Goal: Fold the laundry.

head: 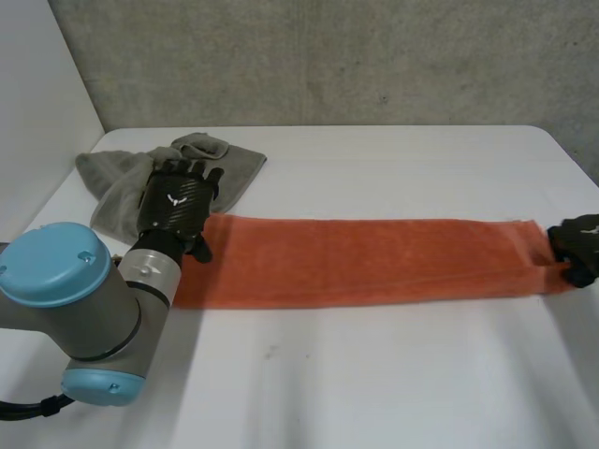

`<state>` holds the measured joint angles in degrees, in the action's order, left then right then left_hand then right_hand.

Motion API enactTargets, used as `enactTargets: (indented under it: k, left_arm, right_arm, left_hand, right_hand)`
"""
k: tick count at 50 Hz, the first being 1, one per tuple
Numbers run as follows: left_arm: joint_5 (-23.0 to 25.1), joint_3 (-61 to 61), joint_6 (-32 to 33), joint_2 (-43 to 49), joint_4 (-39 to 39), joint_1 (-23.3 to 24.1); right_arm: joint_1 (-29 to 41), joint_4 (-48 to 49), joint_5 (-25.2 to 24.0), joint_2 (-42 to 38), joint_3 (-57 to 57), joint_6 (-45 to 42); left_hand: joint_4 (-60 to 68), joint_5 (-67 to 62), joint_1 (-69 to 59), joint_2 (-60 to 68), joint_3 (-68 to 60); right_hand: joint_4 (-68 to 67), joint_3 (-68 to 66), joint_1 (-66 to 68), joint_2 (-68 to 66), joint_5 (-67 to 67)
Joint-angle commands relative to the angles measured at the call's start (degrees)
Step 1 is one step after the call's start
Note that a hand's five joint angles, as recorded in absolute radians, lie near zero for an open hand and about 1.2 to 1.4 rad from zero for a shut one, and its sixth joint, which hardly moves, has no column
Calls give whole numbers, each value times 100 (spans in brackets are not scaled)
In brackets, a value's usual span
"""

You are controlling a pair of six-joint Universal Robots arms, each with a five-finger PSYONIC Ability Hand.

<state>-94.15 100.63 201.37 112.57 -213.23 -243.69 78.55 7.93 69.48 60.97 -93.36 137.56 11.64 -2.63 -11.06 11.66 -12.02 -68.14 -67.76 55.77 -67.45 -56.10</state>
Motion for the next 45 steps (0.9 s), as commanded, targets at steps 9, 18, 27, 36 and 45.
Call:
enactTargets:
  k: [9,18,27,36,45]
  left_arm:
    - [-16,1,-11,-16,1,6]
    - [-69,-8,-54,-234,1,-151]
    - [-69,-8,-204,-569,-8,-486]
    - [-51,1,-327,-552,1,-530]
    - [-33,1,-318,-499,1,-495]
  right_arm:
    - [-1035,-222,128,205,380,-1469]
    - [1440,-187,-13,768,950,-1091]
    - [4129,-187,-575,-65,2179,-1056]
    - [5688,-231,-725,-1560,3394,-1047]
    - [6076,-556,-357,-2441,4036,-1021]
  left_hand:
    - [-159,258,101,-161,197]
    - [-164,263,106,-166,202]
    - [-164,263,106,-166,202]
    - [-164,263,106,-166,202]
    - [-164,263,106,-166,202]
  right_hand:
    - [-1186,-1224,2423,-1255,-1390]
    - [-1186,-1224,2423,-1255,-1390]
    - [-1186,-1224,2423,-1255,-1390]
    - [-1186,-1224,2423,-1255,-1390]
    - [3063,3025,-1826,2995,2859]
